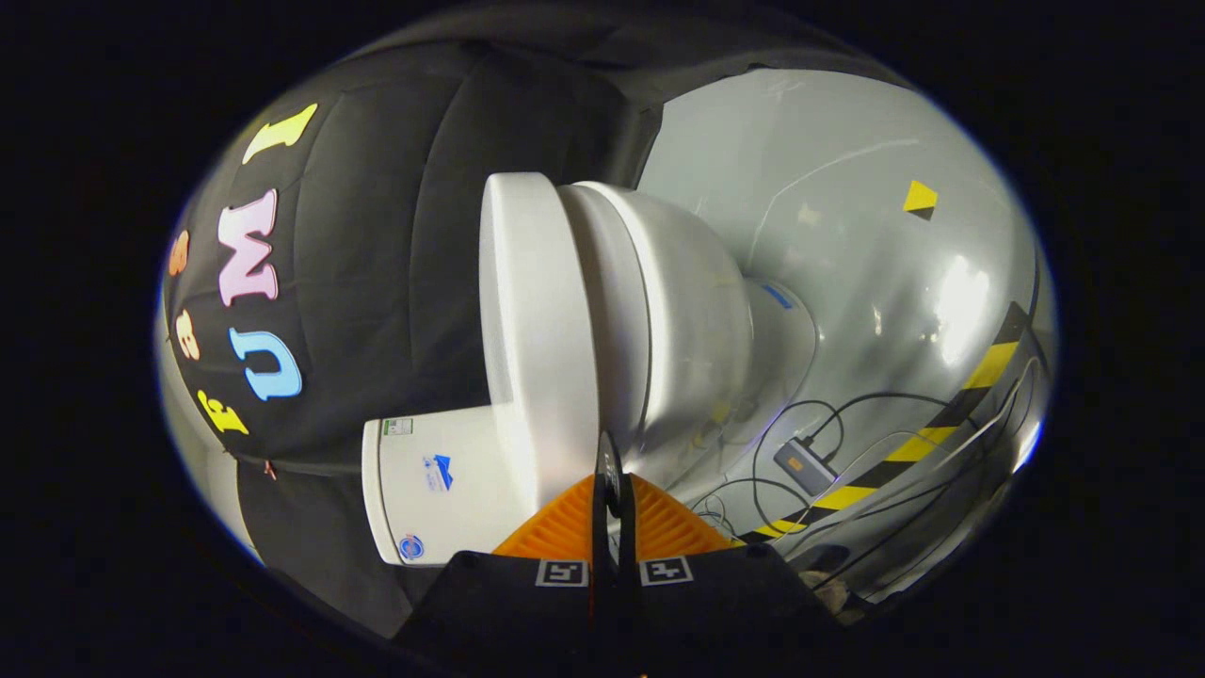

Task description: Open the toilet lid.

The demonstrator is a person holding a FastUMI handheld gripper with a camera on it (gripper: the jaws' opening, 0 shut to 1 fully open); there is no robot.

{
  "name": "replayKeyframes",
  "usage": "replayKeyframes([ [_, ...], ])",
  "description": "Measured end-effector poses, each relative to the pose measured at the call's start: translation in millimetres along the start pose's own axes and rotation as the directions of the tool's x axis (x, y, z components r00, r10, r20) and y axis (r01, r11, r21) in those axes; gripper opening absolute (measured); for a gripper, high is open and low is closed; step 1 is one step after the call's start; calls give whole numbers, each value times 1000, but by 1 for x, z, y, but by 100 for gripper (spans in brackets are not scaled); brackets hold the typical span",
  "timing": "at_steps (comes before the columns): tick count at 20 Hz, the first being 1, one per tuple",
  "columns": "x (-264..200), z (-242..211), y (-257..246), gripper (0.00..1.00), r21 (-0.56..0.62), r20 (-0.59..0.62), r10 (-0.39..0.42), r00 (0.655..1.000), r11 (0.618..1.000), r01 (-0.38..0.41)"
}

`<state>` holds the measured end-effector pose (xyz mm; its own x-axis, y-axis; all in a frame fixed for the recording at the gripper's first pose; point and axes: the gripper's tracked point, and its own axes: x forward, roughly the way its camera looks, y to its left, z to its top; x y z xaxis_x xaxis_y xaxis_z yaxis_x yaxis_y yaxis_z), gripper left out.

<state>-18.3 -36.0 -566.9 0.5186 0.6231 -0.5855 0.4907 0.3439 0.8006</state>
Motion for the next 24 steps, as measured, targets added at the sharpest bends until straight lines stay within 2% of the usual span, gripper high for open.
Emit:
replayKeyframes([
  [6, -16, -2, 35, 6, -69, 59, -25, 998, 997, 29],
  [11, -29, -9, 73, 5, -211, 105, -71, 992, 973, 92],
  [14, -36, -15, 98, 6, -308, 145, -114, 983, 939, 154],
  [17, -41, -26, 130, 6, -370, 181, -117, 976, 912, 178],
  [21, -47, -45, 159, 6, -493, 250, -163, 954, 827, 271],
  [24, -48, -55, 181, 6, -533, 277, -182, 943, 788, 309],
])
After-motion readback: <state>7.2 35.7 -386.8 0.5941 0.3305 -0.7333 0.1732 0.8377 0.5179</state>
